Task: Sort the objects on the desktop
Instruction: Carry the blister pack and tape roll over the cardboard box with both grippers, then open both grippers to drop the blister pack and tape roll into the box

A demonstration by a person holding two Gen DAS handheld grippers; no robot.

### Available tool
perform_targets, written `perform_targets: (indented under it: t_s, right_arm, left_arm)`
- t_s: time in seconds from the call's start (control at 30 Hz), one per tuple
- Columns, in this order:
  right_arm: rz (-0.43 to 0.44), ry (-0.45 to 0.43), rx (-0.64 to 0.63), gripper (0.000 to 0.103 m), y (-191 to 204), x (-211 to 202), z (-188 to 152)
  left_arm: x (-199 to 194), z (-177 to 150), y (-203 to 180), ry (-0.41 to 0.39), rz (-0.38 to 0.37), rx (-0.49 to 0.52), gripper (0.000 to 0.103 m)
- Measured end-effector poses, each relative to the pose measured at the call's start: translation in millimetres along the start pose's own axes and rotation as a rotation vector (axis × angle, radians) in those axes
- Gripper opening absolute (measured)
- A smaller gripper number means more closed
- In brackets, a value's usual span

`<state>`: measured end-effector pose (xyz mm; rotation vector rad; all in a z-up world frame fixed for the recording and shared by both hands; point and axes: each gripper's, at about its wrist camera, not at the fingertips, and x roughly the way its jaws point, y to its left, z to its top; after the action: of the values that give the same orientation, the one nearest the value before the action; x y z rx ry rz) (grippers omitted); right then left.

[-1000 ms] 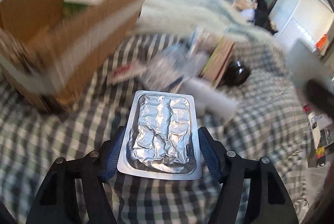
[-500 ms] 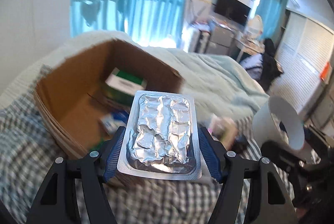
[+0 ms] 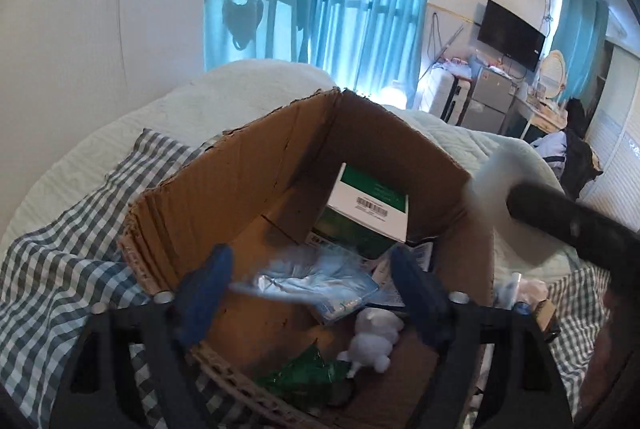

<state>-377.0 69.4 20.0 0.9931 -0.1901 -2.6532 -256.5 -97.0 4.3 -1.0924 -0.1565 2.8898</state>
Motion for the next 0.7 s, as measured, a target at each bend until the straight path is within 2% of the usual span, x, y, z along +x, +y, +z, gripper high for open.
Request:
perform_targets:
  t_s: [0.03, 0.07, 0.2, 0.33, 0.43, 0.57, 0.7]
  right_arm:
    - [-0.006, -0.005, 0.013, 0.097, -3, 2, 1]
    - [-0.004, -0.01, 0.022, 0.097, -5, 3, 1]
    - [-0.019, -0.034, 0.048, 0.097, -14, -14, -3]
    - [-0.076, -0.06, 0.04, 0.097, -28, -58, -22]
    - [-0.153, -0.073, 0.014, 0.097, -40, -98, -41]
    - [-0.245, -0.12, 0.009, 0.097, -64, -152, -63]
    - [-0.299, -0.12, 0.062, 0.097, -96, -180, -90]
  left_arm:
    - [-1, -1, 0, -0.013, 0.007, 0.0, 0.096]
    - [-3, -2, 0, -0.027, 0.008, 0.003, 0.098]
    - [-15, -7, -1, -0.05, 0.012, 0.011, 0.099]
    - [-32, -12, -8, -0.052, -0.014, -0.011, 0.099]
    - [-56, -24, -32, -0.056, -0.052, 0.02, 0.099]
    - [-84, -48, -83, -0.075, -0.103, 0.11, 0.103]
    - [-78, -76, -129, 0.027, -0.163, 0.141, 0.103]
